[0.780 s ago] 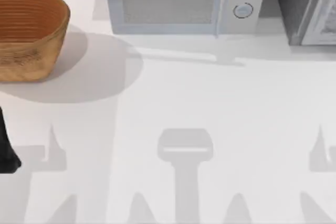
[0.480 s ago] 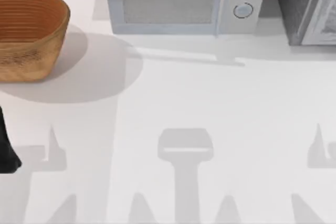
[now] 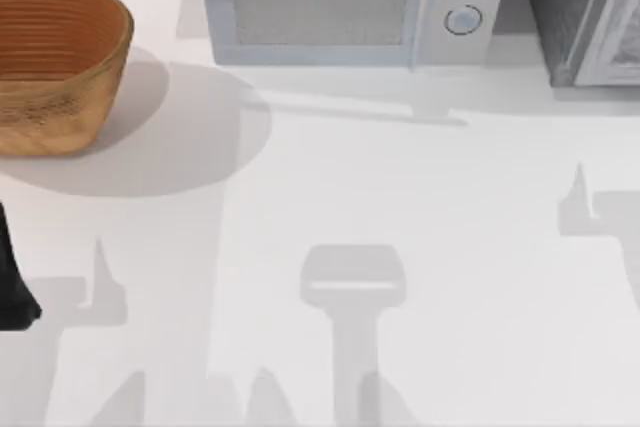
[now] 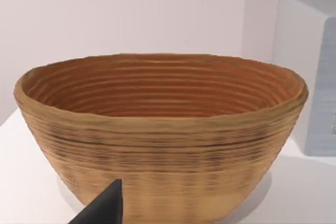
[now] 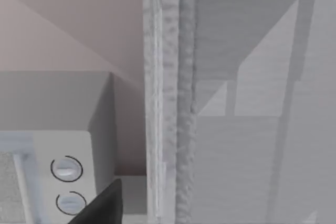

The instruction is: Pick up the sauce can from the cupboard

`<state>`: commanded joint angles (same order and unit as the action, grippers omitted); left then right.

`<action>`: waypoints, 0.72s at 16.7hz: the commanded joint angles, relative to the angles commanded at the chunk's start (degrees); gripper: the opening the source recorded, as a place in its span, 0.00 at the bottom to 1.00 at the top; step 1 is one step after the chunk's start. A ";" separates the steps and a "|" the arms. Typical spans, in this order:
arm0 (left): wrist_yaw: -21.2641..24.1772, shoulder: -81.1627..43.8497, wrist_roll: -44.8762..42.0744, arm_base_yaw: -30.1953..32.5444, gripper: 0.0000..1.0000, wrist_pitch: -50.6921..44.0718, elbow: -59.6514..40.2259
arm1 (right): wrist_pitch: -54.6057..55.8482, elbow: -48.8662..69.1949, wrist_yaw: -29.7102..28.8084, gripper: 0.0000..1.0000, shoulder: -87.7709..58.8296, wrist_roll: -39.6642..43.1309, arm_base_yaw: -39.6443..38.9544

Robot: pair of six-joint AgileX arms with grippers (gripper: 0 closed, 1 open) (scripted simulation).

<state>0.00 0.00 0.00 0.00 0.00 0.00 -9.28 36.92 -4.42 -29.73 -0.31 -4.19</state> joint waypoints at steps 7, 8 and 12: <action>0.00 0.00 0.00 0.00 1.00 0.00 0.00 | -9.78 38.03 -4.29 1.00 -29.06 -0.19 -3.78; 0.00 0.00 0.00 0.00 1.00 0.00 0.00 | -10.84 42.77 -4.79 1.00 -32.50 -0.24 -4.26; 0.00 0.00 0.00 0.00 1.00 0.00 0.00 | -13.75 57.47 -6.28 1.00 -42.68 -0.46 -5.78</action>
<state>0.00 0.00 0.00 0.00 0.00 0.00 -23.04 94.38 -10.70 -72.41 -0.77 -9.97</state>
